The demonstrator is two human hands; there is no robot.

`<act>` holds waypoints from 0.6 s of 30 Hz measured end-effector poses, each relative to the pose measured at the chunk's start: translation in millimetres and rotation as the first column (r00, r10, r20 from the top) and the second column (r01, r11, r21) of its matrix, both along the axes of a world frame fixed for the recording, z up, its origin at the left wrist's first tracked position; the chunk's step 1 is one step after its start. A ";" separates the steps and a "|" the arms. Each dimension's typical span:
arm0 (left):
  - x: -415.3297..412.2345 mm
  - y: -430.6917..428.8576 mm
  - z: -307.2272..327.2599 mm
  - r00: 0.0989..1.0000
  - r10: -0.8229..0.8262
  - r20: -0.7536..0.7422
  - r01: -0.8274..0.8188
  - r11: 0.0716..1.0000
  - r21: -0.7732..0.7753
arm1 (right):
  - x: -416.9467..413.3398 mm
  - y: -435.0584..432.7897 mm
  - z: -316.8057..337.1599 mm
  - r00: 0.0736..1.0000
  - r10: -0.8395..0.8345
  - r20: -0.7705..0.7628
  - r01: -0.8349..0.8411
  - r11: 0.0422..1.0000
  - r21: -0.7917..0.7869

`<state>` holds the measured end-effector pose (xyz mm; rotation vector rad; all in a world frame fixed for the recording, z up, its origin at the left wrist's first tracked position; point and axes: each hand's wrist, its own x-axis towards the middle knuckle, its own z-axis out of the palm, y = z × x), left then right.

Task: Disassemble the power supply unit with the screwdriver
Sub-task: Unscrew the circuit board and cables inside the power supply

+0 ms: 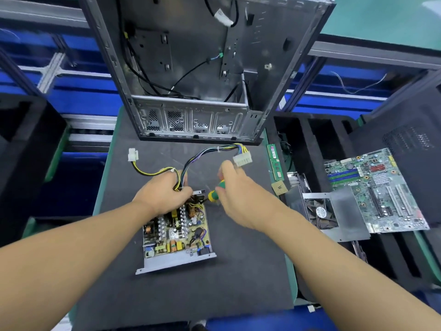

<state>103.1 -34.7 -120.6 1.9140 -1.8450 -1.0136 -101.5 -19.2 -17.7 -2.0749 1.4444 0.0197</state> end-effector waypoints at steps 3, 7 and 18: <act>-1.3 -1.2 -2.2 0.999 0.053 0.005 -0.053 0.999 0.000 | -4.7 -5.0 2.2 0.998 0.051 0.041 -0.055 0.992 0.118; -2.4 -0.7 -2.9 0.999 0.046 0.018 -0.045 0.999 -0.018 | 4.6 -4.3 0.4 0.998 -0.024 -0.066 0.024 1.000 -0.003; -3.7 -1.3 -2.5 0.998 0.025 0.060 -0.022 0.999 -0.046 | -1.8 -18.2 9.6 0.991 0.132 -0.029 -0.127 0.982 0.138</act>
